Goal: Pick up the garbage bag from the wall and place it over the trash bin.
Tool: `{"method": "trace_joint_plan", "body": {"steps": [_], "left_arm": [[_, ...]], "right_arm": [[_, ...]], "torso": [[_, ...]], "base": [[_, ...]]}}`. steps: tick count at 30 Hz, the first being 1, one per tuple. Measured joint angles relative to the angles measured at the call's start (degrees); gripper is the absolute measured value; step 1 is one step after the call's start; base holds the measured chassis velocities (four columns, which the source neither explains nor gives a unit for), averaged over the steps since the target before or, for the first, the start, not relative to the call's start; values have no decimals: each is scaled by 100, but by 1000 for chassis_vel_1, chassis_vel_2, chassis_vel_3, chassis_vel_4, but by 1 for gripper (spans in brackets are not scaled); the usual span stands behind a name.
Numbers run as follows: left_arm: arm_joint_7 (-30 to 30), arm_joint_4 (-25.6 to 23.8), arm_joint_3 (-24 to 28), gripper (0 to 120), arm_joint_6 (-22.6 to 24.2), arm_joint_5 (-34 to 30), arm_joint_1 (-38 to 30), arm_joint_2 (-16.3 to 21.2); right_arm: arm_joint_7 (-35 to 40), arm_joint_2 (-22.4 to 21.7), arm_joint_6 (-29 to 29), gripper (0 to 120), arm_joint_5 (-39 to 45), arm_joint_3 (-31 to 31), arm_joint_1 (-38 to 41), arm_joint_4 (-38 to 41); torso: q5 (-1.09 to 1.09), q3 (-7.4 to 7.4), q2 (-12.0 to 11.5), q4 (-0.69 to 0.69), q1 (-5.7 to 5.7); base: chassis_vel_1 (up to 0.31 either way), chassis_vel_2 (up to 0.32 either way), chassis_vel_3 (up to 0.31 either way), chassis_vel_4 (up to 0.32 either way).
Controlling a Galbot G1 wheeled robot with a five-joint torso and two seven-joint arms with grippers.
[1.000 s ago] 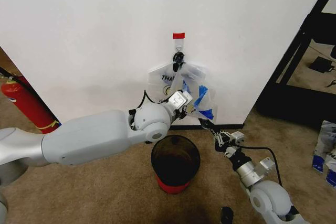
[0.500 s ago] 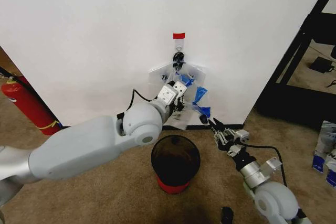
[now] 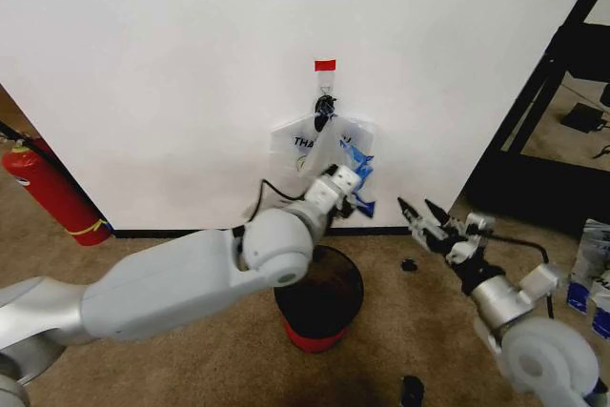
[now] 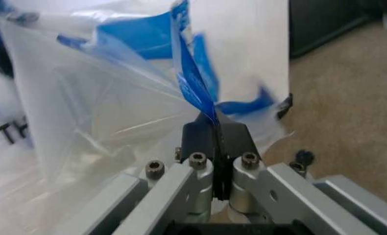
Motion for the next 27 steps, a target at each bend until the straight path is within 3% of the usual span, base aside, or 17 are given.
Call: {"method": "trace_joint_plan", "body": {"steps": [8, 14, 27], "left_arm": [[1, -59, -74, 0, 0, 32, 132, 120], [0, -74, -84, 0, -1, 80, 212, 100], [1, -123, -77, 0, -1, 94, 209, 116]], "right_arm": [[158, -58, -53, 100, 6, -351, 689, -332], [16, -320, -62, 100, -750, -815, 1103, -512], [-73, -623, -190, 100, -1425, -1846, 1842, -1168]], "torso": [[-1, 0, 0, -4, 0], [0, 0, 0, -4, 0], [-2, 0, 0, -3, 0]], "base": [[0, 0, 0, 0], [0, 0, 0, 0], [0, 0, 0, 0]]}}
